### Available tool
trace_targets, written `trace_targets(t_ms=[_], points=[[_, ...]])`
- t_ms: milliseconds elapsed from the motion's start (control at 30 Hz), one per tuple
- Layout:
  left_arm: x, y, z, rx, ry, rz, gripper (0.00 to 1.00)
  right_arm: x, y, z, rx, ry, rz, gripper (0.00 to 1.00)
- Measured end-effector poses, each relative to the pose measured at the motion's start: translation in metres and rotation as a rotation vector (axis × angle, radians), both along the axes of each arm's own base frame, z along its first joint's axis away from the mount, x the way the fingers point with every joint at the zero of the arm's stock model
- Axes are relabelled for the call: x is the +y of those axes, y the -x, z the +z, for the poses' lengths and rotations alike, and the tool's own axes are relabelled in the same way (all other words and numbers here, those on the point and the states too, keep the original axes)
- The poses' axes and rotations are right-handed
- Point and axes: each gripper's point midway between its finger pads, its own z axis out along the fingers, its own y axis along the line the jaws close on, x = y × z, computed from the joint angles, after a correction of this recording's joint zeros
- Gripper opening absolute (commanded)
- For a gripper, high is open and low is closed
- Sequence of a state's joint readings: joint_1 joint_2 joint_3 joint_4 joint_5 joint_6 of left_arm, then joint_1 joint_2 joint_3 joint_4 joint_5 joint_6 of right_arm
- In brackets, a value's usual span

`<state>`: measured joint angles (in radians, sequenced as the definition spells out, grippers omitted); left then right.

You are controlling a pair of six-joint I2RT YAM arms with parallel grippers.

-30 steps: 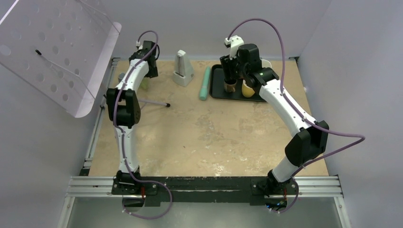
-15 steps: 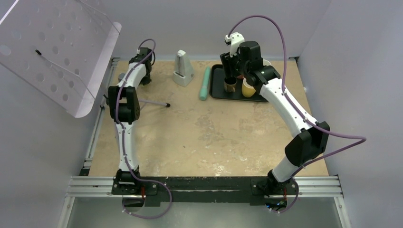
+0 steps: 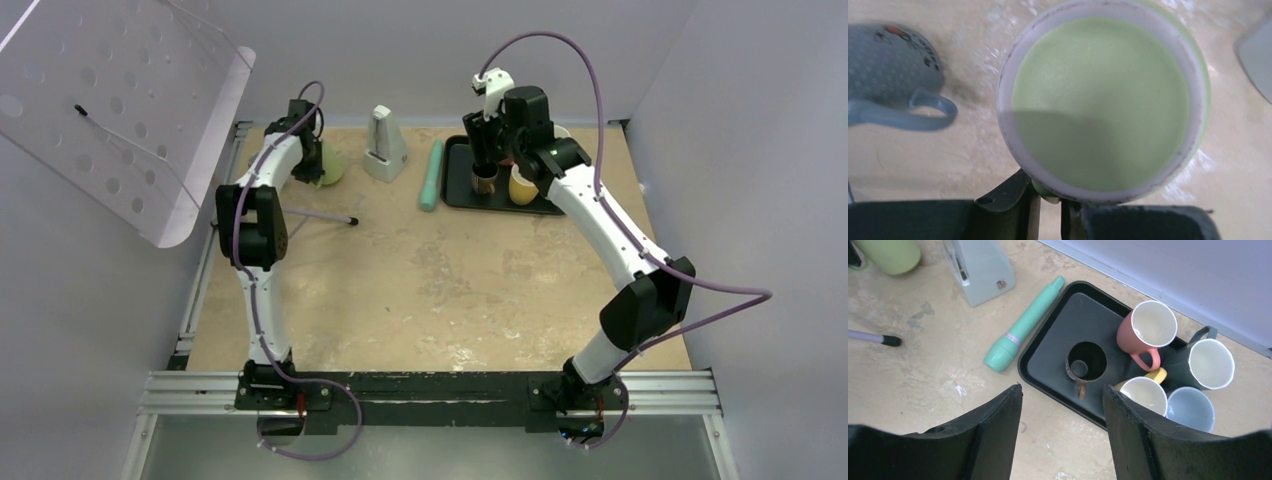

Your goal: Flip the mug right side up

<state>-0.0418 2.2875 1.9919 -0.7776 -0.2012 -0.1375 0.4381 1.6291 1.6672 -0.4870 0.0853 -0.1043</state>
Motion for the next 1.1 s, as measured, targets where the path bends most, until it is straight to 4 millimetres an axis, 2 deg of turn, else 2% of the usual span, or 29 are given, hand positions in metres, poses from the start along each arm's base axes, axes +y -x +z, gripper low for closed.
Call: trace_targets(t_ms=[167, 233, 400, 533, 633, 700, 800, 900, 1100], points=[[-0.022, 0.026, 0.033, -0.035, 0.102, -0.053, 0.00, 0.010, 0.009, 0.009, -0.029, -0.109, 0.025, 0.63], [-0.028, 0.038, 0.053, -0.059, 0.139, -0.074, 0.00, 0.021, 0.021, 0.011, -0.033, -0.214, 0.057, 0.71], [-0.051, 0.053, 0.101, -0.136, 0.255, -0.139, 0.00, 0.058, 0.042, 0.013, -0.024, -0.537, 0.153, 0.84], [-0.066, 0.070, 0.129, -0.155, 0.338, -0.179, 0.00, 0.091, 0.048, -0.004, 0.052, -0.709, 0.193, 0.87], [-0.076, 0.086, 0.148, -0.157, 0.391, -0.207, 0.00, 0.118, 0.051, -0.009, 0.096, -0.786, 0.236, 0.87], [-0.083, 0.095, 0.158, -0.159, 0.426, -0.230, 0.00, 0.136, 0.054, -0.008, 0.113, -0.842, 0.278, 0.87], [-0.098, 0.106, 0.162, -0.132, 0.491, -0.266, 0.00, 0.156, 0.058, -0.007, 0.136, -0.909, 0.332, 0.88], [-0.118, 0.116, 0.167, -0.103, 0.575, -0.309, 0.00, 0.167, 0.056, -0.011, 0.160, -0.956, 0.350, 0.88], [-0.158, 0.132, 0.193, -0.097, 0.724, -0.401, 0.00, 0.185, 0.048, -0.018, 0.218, -1.048, 0.382, 0.84]])
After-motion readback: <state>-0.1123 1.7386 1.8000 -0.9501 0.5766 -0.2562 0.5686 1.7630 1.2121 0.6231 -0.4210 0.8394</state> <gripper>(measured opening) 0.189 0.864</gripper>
